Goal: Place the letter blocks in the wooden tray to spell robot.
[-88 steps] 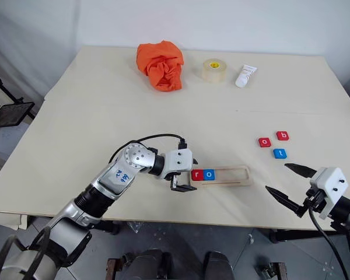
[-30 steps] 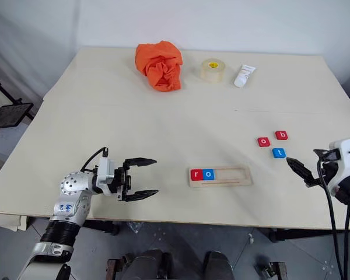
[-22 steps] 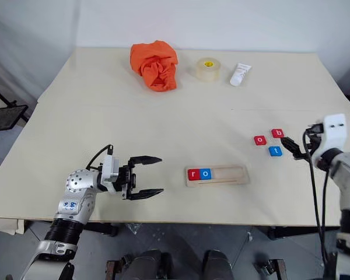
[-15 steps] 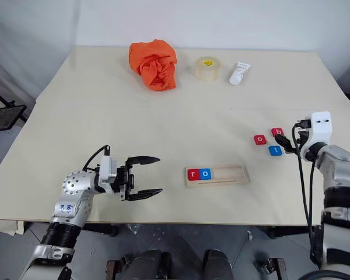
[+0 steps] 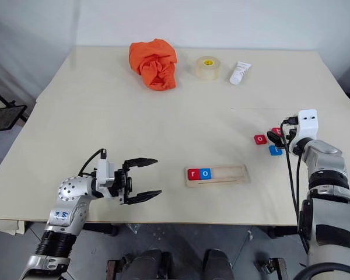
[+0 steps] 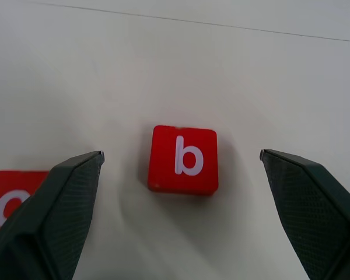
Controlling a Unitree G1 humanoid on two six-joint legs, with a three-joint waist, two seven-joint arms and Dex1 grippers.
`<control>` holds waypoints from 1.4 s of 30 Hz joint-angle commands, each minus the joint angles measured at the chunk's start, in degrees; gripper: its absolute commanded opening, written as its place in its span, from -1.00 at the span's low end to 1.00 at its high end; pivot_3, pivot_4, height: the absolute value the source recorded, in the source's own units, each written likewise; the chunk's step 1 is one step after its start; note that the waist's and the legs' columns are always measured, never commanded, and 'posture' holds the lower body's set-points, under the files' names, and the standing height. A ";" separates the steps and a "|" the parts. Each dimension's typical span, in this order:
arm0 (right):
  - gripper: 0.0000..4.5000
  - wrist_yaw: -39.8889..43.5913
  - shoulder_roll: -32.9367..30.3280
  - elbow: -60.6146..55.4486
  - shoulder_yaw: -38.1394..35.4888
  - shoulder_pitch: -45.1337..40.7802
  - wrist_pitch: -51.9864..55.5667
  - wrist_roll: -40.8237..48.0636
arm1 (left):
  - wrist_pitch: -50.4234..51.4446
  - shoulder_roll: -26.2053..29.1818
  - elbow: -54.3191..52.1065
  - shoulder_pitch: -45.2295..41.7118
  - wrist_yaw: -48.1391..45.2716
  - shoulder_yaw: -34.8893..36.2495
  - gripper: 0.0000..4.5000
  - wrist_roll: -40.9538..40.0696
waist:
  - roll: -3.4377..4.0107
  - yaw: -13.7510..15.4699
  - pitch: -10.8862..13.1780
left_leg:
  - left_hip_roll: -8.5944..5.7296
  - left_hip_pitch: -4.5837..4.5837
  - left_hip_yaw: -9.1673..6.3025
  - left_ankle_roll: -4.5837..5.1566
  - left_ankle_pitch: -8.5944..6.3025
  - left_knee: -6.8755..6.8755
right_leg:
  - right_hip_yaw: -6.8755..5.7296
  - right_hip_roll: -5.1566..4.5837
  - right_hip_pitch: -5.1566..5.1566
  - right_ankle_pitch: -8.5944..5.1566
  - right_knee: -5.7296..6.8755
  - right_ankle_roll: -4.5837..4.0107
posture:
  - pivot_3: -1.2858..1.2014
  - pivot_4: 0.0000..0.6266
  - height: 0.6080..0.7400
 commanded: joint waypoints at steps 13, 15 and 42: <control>-0.03 -2.78 0.65 3.14 -0.67 -3.26 1.01 -1.56 | -1.09 0.38 -0.57 -0.22 0.92 0.40 1.00 -0.41 | 0.08 0.23 0.05 | 0.00 -0.01 -0.01 0.00 0.00 0.01 | 0.00 0.00 0.01 0.00 0.00 0.00 | 0.03 -0.52 1.00; -0.33 -3.41 0.42 2.22 -1.21 -2.82 0.70 -1.20 | -1.35 0.28 -0.49 0.01 0.82 0.28 1.00 -0.38 | 0.08 0.25 0.05 | 0.00 -0.01 -0.02 0.00 0.00 0.01 | 0.00 0.00 0.01 0.00 0.00 0.00 | 0.03 -0.52 1.00; -0.35 -22.21 19.15 -97.18 -13.28 55.62 35.67 14.74 | -4.31 -1.27 7.09 -1.45 -2.45 -0.74 1.00 -0.28 | 0.26 1.74 0.09 | -0.11 -0.60 0.04 -0.03 0.08 0.12 | 0.12 -0.01 -0.74 0.00 0.33 0.00 | 0.03 -0.52 1.00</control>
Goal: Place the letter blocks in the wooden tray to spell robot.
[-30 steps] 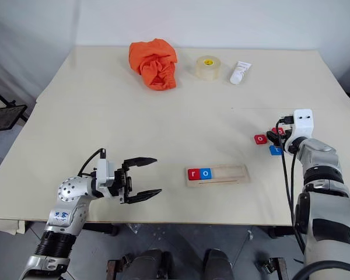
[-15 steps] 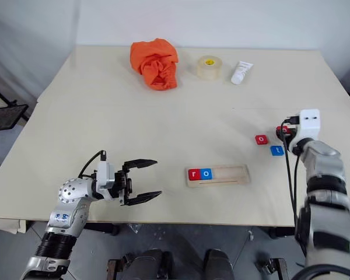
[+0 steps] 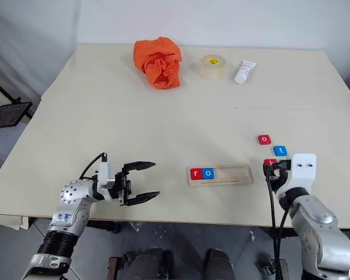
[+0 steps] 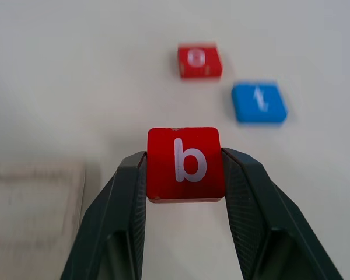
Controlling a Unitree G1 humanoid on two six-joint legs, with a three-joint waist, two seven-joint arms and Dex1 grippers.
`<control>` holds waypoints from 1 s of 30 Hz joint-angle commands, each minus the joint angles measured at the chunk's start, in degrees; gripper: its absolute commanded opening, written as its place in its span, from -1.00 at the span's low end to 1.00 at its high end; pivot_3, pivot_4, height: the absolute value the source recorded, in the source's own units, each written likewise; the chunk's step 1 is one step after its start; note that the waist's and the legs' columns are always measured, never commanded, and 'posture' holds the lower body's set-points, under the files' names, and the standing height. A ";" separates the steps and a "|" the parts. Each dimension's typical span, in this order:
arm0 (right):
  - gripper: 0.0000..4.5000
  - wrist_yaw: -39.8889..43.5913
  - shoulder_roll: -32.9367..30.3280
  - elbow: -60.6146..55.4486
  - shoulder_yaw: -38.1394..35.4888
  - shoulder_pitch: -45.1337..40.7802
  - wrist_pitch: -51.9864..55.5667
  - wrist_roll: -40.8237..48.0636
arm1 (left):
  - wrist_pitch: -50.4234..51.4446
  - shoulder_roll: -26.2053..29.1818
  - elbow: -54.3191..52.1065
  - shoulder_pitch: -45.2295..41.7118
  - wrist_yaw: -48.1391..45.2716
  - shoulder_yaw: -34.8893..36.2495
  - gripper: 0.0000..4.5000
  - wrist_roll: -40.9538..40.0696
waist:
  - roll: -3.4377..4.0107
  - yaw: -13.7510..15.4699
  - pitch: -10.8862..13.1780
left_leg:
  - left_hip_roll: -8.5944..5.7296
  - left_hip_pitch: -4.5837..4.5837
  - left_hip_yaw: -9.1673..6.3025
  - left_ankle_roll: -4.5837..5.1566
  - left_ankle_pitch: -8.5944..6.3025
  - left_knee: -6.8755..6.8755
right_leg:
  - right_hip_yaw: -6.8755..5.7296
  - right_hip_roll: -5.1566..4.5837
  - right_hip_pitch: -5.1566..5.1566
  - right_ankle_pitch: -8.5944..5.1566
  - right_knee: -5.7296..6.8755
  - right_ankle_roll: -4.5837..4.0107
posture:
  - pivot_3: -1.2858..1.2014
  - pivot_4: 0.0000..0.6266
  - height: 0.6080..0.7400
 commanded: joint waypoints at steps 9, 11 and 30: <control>-0.03 -0.83 1.49 3.21 -0.42 1.76 -4.13 -1.04 | -0.70 -0.71 -0.59 -0.80 -0.58 -0.52 1.00 -0.32 | 0.00 -0.05 0.00 | 0.02 0.04 0.05 0.00 0.01 -0.01 | 0.06 0.04 -0.01 0.00 0.02 0.00 | 0.03 -0.52 1.00; 0.21 -0.60 1.50 3.95 -0.33 2.09 -4.93 -1.17 | -0.66 -0.71 -0.80 -0.76 -0.53 -0.52 1.00 -0.32 | 0.00 -0.05 0.00 | 0.02 0.04 0.04 -0.01 0.01 -0.02 | 0.06 0.04 -0.02 0.00 0.04 0.00 | 0.03 -0.52 1.00; 0.98 36.58 -30.84 14.70 2.93 4.50 -21.32 -2.91 | 0.10 -0.16 -1.97 -0.34 -2.97 -1.18 1.00 -1.08 | -0.07 -0.07 0.03 | 0.04 0.12 0.18 0.05 0.02 -0.01 | 0.16 0.08 0.03 0.01 -0.03 0.02 | 0.03 -0.52 1.00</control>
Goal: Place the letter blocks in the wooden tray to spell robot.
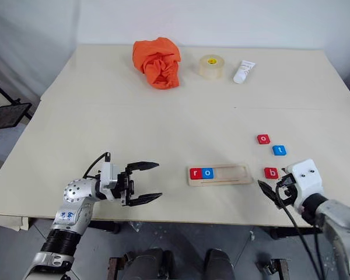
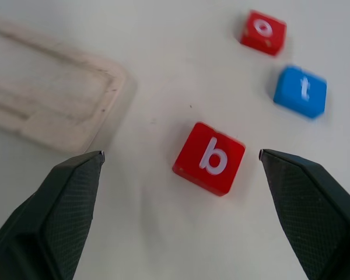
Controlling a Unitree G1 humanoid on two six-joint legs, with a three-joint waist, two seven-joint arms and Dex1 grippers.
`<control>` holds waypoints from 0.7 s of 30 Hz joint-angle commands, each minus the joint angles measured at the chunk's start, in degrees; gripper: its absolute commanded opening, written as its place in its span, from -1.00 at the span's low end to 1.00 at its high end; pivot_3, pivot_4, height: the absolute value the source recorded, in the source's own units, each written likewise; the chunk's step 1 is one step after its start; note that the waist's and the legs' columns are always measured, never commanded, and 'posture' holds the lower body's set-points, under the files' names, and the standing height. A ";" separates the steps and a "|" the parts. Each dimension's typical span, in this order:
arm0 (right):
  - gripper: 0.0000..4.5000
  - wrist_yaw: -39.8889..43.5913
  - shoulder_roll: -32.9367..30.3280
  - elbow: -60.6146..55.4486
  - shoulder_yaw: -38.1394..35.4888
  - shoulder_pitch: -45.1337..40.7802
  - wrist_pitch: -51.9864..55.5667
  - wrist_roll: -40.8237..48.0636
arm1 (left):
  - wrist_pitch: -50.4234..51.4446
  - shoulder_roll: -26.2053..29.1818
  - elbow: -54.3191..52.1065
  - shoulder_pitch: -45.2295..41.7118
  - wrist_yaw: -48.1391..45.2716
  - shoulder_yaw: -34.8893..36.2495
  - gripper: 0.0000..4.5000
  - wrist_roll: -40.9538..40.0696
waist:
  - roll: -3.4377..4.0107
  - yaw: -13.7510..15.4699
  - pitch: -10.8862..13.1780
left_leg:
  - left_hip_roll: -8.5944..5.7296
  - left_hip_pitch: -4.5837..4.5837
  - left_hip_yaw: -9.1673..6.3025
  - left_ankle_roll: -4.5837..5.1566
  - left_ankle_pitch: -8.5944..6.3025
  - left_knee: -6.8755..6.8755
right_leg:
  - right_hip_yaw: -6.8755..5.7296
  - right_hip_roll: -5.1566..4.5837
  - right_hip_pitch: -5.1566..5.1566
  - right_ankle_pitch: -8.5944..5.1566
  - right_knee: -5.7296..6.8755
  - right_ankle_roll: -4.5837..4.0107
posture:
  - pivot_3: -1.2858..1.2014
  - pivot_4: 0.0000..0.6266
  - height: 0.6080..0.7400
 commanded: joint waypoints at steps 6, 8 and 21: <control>0.98 24.57 -16.54 26.83 12.97 -13.94 -21.39 -10.45 | -0.42 0.29 -2.25 0.85 -1.70 -0.57 1.00 -1.13 | -0.05 0.01 0.03 | -0.02 -0.01 -0.01 0.03 0.01 0.04 | -0.04 -0.04 0.03 0.00 -0.01 0.00 | 0.03 -0.52 1.00; 0.98 28.22 -16.92 34.74 17.18 -20.94 -25.24 -12.76 | -0.59 0.10 -2.53 1.16 -1.69 -0.78 1.00 -1.00 | -0.09 0.00 0.05 | -0.02 -0.02 0.02 0.05 0.02 0.05 | -0.05 -0.06 0.03 0.00 -0.06 0.00 | 0.03 -0.52 1.00; 0.98 39.10 -10.76 57.45 27.05 -41.28 -37.99 -19.13 | -0.47 0.54 -6.53 4.29 0.23 -0.68 1.00 -0.83 | -0.17 -0.50 0.05 | 0.01 -0.04 -0.09 0.03 0.03 0.12 | -0.23 -0.11 0.08 0.00 -0.02 0.00 | 0.03 -0.52 1.00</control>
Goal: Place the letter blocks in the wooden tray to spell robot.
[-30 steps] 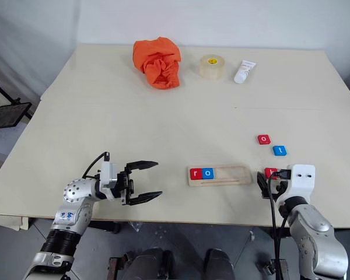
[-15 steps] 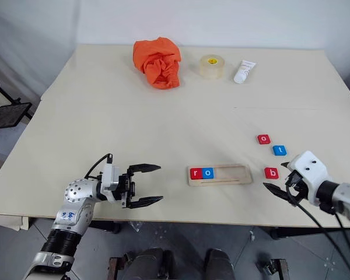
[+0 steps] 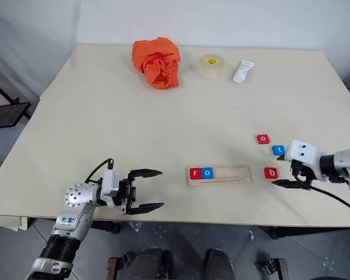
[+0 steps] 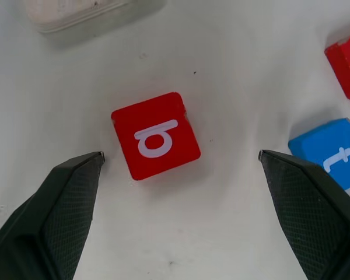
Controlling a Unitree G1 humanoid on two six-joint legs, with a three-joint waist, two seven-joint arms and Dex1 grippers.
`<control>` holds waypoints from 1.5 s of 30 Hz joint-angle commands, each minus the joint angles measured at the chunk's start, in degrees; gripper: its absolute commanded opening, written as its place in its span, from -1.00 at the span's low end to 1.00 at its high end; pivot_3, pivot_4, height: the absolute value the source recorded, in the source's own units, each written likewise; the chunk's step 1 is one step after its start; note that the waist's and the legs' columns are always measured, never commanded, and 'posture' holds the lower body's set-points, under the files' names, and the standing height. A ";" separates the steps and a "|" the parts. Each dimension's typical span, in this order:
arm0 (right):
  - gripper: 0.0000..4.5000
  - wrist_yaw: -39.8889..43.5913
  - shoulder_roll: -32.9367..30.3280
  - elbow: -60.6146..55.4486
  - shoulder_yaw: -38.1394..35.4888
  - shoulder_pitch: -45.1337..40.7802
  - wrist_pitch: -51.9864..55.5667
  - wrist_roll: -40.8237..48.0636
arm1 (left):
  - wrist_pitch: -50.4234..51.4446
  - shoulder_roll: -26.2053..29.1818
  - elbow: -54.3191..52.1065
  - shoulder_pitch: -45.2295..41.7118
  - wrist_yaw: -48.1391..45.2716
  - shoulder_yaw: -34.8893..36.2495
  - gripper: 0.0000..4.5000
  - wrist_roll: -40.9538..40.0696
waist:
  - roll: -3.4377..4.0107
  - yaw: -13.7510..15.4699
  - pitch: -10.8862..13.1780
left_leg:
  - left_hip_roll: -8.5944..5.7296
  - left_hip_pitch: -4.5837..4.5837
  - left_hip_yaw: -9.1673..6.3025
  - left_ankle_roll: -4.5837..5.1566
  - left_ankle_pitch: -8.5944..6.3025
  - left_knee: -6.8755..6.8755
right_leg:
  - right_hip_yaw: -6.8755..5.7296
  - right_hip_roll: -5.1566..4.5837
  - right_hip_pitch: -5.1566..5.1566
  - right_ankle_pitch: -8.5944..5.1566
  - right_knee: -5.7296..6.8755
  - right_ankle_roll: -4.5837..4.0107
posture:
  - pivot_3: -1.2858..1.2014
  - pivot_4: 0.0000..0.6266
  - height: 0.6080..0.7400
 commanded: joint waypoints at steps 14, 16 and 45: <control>-0.34 1.81 3.38 -3.65 -1.80 2.01 1.29 1.30 | -0.31 0.31 -4.39 2.21 3.14 0.04 1.00 -0.57 | -0.10 -1.00 -0.05 | 0.05 0.05 -0.06 -0.05 0.02 0.05 | -0.03 0.01 0.08 0.00 0.04 -0.01 | 0.03 -0.52 1.00; -0.34 1.55 3.23 -4.84 -2.19 2.72 2.32 1.59 | -0.33 0.21 -4.14 1.97 3.16 -0.10 1.00 -0.55 | -0.10 -0.99 -0.06 | 0.04 0.05 -0.05 -0.05 0.02 0.05 | -0.03 0.01 0.07 0.00 0.03 -0.01 | 0.03 -0.52 1.00; -0.34 4.64 7.94 -30.01 11.94 -10.22 29.18 -0.09 | -4.99 -0.43 3.78 -3.93 -0.45 0.45 1.00 -0.55 | -0.08 -0.73 -0.04 | -0.14 -0.10 -0.28 -0.04 0.03 0.05 | -0.22 -0.18 -0.10 0.00 0.29 0.00 | 0.03 -0.52 1.00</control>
